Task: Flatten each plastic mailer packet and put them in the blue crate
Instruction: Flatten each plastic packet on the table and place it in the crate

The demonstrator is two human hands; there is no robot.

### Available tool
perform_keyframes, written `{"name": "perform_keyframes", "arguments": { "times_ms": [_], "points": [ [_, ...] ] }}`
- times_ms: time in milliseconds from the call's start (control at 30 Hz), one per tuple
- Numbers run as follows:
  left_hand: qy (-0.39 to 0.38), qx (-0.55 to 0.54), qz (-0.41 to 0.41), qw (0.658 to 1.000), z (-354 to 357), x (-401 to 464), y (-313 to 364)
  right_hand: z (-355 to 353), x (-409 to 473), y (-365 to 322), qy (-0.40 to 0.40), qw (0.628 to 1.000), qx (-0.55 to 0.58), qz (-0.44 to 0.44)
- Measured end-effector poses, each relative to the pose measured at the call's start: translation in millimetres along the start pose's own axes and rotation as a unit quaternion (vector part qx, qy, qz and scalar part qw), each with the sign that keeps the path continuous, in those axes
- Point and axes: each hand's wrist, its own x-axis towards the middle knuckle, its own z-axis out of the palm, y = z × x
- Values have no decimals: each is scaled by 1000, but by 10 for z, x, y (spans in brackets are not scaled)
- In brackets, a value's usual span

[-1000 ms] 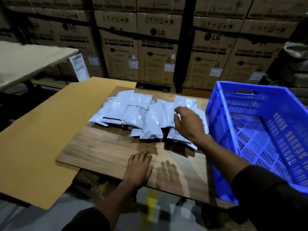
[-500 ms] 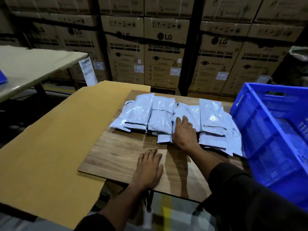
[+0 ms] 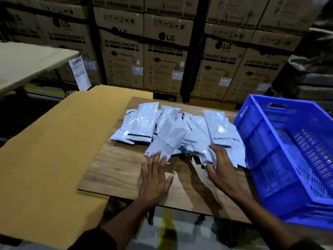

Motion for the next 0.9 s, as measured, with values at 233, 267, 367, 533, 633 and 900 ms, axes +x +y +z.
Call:
{"name": "perform_keyframes", "arguments": {
  "times_ms": [233,267,367,533,633,900],
  "points": [
    [-138,118,30,983,171,136,5,-8,-124,164,-19,1000,14,6],
    [-144,124,23,981,203,174,8,-5,-127,183,-22,1000,12,-1],
    [-143,122,9,982,270,272,-11,9,-183,259,-40,999,2,-31],
    [-112,105,-16,988,322,416,-123,24,-367,470,-95,995,-10,-32],
    [-93,90,-17,991,366,484,-197,65,-445,497,-125,991,-6,-35],
    [-116,50,-45,991,267,589,-123,294,-304,485,-211,966,-80,-124]
  ]
}}
